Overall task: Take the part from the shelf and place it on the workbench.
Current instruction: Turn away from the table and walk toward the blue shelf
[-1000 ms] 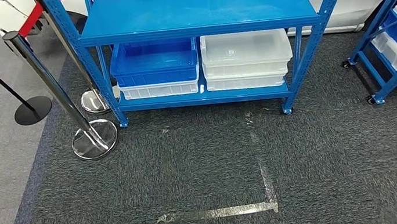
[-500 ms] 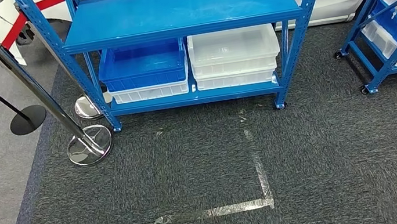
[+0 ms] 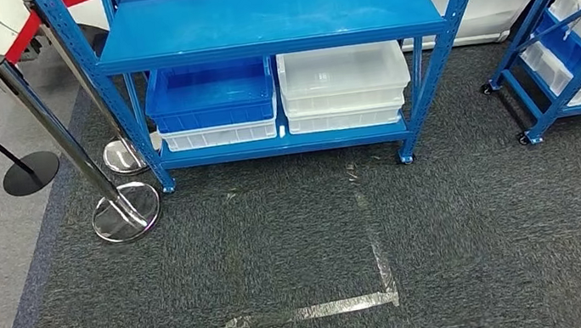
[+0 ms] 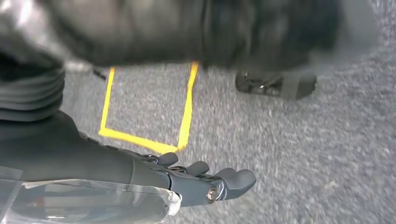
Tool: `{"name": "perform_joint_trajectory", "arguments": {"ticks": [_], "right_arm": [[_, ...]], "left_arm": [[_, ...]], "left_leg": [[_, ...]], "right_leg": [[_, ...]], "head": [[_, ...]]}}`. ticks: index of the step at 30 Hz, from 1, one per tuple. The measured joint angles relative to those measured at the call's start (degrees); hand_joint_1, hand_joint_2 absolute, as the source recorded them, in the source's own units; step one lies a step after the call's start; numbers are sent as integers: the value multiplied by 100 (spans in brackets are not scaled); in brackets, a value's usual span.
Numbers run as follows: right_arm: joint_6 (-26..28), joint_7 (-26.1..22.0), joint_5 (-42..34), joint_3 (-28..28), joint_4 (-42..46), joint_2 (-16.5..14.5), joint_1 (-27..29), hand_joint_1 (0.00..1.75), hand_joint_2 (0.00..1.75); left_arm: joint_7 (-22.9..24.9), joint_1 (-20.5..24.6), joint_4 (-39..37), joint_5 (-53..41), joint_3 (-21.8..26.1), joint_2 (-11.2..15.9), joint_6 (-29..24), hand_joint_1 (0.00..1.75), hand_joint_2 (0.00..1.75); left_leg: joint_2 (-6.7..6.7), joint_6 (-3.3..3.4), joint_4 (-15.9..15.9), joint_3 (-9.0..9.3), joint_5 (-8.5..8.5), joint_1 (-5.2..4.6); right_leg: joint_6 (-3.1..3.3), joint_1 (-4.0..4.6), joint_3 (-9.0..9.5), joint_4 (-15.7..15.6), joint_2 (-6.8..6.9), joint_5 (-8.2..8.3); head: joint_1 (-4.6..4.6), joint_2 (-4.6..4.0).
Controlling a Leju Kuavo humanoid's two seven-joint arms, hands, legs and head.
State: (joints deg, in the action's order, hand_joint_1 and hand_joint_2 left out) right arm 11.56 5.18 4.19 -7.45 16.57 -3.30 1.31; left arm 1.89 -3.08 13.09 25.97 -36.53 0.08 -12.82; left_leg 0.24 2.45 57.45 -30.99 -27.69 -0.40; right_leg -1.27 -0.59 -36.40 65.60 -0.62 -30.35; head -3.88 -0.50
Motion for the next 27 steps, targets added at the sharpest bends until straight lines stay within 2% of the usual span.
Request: {"name": "perform_joint_trajectory", "arguments": {"ticks": [2,3,4,5,6,8,9,11,13,14,15,17,18,19,20,22,23,24,25,27], "right_arm": [[-116,-45,-39,24,8,22,121,0,0],[-172,-68,-60,35,5,35,203,0,44],[-224,-85,-79,47,-3,51,296,0,87],[-272,-97,-98,58,-16,66,389,0,131],[-318,-109,-115,73,-37,83,479,0,175],[-405,-150,-144,106,-90,115,620,0,175],[-446,-171,-160,127,-114,126,676,0,175],[-535,-204,-196,166,-140,140,775,0,175],[-647,-253,-232,202,-138,164,835,0,175],[-703,-283,-250,222,-121,179,834,0,175],[-756,-313,-268,241,-85,193,809,0,175],[-840,-361,-296,284,29,210,706,0,175],[-877,-379,-308,303,102,214,636,0,175],[-906,-390,-314,319,180,216,562,0,175],[-930,-396,-319,333,272,220,482,0,175],[-956,-404,-328,349,479,227,312,0,175],[-968,-414,-333,361,586,231,226,0,175],[-989,-430,-340,378,686,235,157,0,175],[-1017,-450,-351,402,767,241,112,0,175],[-1081,-483,-377,446,856,254,106,0,175]], "left_arm": [[-17,-10,79,-259,198,-1,127,0,0],[-27,-1,132,-387,300,-1,189,0,0],[-37,20,193,-513,406,-1,249,0,0],[-47,49,266,-630,516,-1,303,0,0],[-57,86,349,-738,629,-1,355,0,0],[-77,162,518,-926,858,-2,447,0,0],[-85,191,586,-1013,965,-3,490,0,0],[-103,205,692,-1212,1193,-3,586,0,0],[-124,137,755,-1466,1457,6,704,0,0],[-133,74,768,-1601,1588,10,768,0,0],[-136,-9,773,-1720,1717,15,824,0,0],[-139,-210,764,-1902,1930,16,916,0,0],[-139,-323,748,-1973,2021,17,952,0,0],[-139,-436,721,-2027,2098,18,979,0,0],[-139,-553,680,-2078,2175,21,1003,0,0],[-139,-787,572,-2158,2329,33,1043,0,0],[-139,-897,513,-2202,2407,40,1063,0,0],[-142,-990,462,-2253,2486,45,1087,0,0],[-144,-1064,423,-2314,2562,48,1116,0,0],[-155,-1121,387,-2442,2696,50,1176,0,0]], "left_leg": [[37,27,0,-15,3,-21],[46,32,2,-20,2,-30],[49,35,5,-20,0,-36],[49,36,9,-17,-3,-39],[48,33,14,-10,-8,-40],[47,8,31,-9,-26,-52],[48,-14,40,-17,-33,-59],[52,-64,44,-40,-36,-64],[39,-128,101,-63,-92,-55],[27,-164,244,-121,-194,-51],[14,-200,515,-240,-359,-40],[3,-250,1269,-602,-722,-14],[3,-266,1566,-753,-814,-1],[3,-275,1667,-813,-792,9],[3,-278,1543,-764,-663,19],[3,-261,782,-403,-267,35],[6,-243,415,-220,-124,31],[8,-219,174,-98,-49,23],[9,-194,75,-46,-35,10],[4,-130,44,-33,-17,4]], "right_leg": [[-12,8,-340,763,8,-353],[-11,8,-443,1001,9,-413],[-3,9,-444,1024,9,-363],[10,9,-330,813,11,-216],[29,10,-126,423,18,-10],[75,30,264,-351,47,246],[96,42,367,-561,55,289],[137,63,400,-647,50,295],[186,41,424,-687,56,319],[216,28,435,-712,63,329],[240,19,442,-727,68,336],[268,24,438,-726,69,333],[271,26,437,-722,67,331],[272,27,439,-719,66,328],[270,26,443,-714,64,324],[256,25,455,-704,54,311],[236,33,451,-694,45,299],[211,40,444,-689,38,290],[182,45,430,-688,36,283],[115,47,421,-699,45,274]], "head": [[7,0],[4,0],[5,0],[7,0],[7,0],[5,0],[3,-1],[0,-1],[-4,-1],[-9,-1],[-15,-1],[-20,0],[-20,-1],[-21,-1],[-21,-1],[-21,0],[-20,0],[-17,0],[-16,0],[-14,0]]}}
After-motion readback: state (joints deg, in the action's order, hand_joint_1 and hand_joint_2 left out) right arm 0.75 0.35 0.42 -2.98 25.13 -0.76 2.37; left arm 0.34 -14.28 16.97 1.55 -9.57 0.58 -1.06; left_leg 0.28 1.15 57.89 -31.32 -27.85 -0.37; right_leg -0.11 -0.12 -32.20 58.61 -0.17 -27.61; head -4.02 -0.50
